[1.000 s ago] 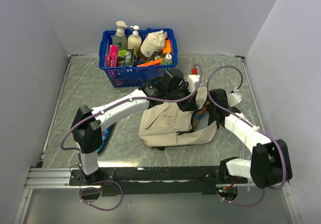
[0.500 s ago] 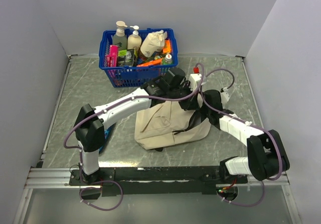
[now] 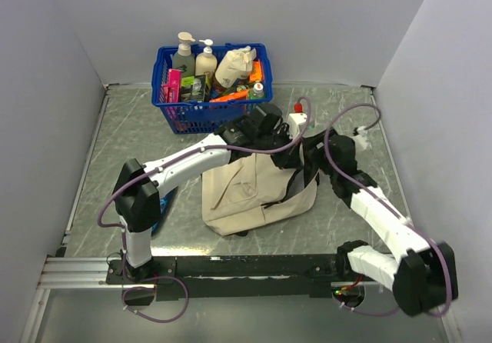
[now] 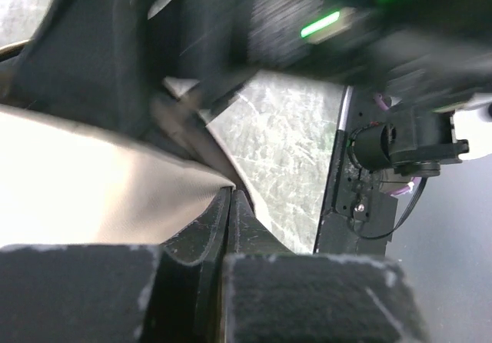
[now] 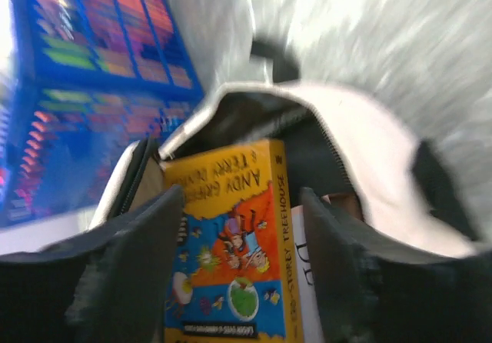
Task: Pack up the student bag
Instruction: Place the book in the student bag, then pick up the stationery from the center of the board.
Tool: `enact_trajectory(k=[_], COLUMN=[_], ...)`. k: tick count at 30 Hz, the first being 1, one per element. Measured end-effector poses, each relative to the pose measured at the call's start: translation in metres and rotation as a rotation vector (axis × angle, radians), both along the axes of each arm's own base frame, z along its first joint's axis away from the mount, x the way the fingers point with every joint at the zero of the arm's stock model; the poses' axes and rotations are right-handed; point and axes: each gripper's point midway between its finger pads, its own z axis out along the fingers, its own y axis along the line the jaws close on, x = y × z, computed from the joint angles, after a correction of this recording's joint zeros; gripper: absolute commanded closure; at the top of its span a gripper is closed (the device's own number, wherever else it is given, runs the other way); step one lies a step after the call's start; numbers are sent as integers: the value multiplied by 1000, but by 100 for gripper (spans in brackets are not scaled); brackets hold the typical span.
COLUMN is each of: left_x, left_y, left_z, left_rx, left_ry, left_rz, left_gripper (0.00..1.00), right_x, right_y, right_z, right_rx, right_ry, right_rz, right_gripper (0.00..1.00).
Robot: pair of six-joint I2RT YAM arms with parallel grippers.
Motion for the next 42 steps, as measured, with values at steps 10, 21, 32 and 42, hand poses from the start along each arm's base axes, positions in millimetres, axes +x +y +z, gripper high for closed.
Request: enact_trajectory(k=[10,21,32,42], left_x=[82,136,22,7], left_y=[102,414,563,571], left_z=[26,21,-135,-178], left_rx=[14,209,610,741], left_ry=[-29,-115,158,80], left_rz=[225,742,842,762], left_gripper=[4,4,4,4], right_x=[-28,-28,-94,-109], right_y=[-47,174,352,388], right_z=[105,136,25,-17], right_rx=[-244,-280,20,206], right_ry=[-175,-233,46,196], right_rz=[-75,647,1309,1402], right_gripper=[0,0,0,0])
